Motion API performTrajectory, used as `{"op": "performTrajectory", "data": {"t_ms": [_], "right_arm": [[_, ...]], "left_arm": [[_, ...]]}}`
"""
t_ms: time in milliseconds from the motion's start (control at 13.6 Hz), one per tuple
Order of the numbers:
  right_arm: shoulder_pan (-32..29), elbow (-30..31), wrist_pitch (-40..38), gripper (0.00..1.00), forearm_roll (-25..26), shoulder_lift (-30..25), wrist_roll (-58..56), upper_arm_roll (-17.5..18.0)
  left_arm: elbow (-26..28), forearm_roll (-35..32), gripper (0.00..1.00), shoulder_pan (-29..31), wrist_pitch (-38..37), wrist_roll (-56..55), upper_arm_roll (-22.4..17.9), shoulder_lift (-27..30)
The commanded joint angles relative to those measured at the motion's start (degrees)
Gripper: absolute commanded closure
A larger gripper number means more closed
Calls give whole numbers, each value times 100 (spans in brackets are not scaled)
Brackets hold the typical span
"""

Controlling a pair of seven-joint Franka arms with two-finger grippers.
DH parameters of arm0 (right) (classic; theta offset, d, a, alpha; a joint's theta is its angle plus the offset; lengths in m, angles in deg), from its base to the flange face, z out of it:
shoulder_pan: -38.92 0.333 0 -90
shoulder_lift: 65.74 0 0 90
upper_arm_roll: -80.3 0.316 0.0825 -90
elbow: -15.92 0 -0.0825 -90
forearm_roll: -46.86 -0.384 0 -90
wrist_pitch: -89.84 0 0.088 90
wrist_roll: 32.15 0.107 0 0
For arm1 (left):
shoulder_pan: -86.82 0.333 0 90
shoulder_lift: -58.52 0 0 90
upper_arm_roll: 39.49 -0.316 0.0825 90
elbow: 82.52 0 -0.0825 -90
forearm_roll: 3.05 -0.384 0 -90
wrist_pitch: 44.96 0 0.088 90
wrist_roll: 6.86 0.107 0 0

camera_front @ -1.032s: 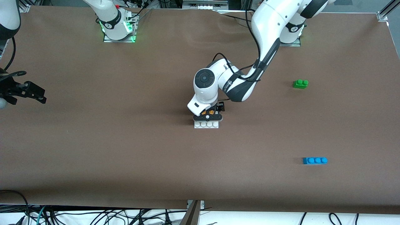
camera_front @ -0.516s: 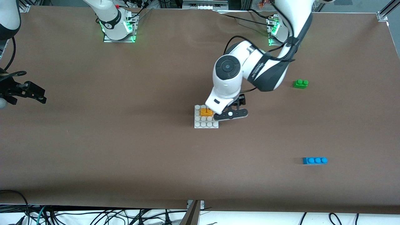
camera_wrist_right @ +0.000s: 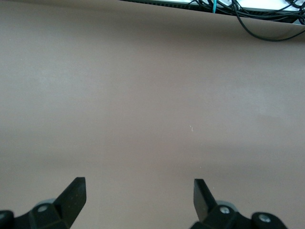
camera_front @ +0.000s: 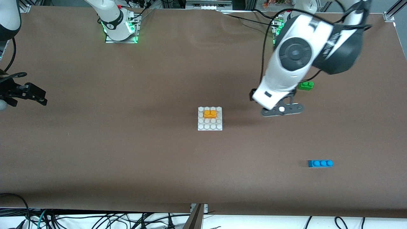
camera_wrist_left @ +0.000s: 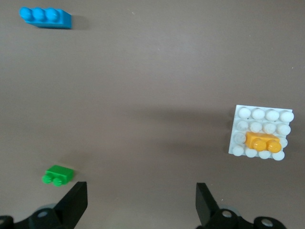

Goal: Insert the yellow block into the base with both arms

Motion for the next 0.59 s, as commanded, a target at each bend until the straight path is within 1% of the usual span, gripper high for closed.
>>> {"op": "performTrajectory", "data": {"t_ms": [0, 74, 221, 369, 442, 516], "right_arm": [[-27, 55, 35, 0, -19, -45, -4, 36], [-27, 55, 35, 0, -19, -36, -4, 36], [-27, 55, 35, 0, -19, -36, -4, 36], [-36, 55, 44, 0, -19, -36, -4, 36], [-36, 55, 35, 0, -19, -36, -4, 36], [-27, 55, 35, 0, -28, -36, -4, 36]], "left_arm": [[446, 410, 0, 929, -123, 885, 50, 806], [596, 419, 0, 1177, -88, 1236, 51, 1017], [1078, 541, 0, 1407, 9, 1642, -11, 1552], [1842, 621, 0, 1470, 280, 1749, -20, 2194], [2132, 621, 0, 1470, 465, 1836, -81, 2423], [2301, 673, 0, 1470, 623, 2037, -220, 2530]]}}
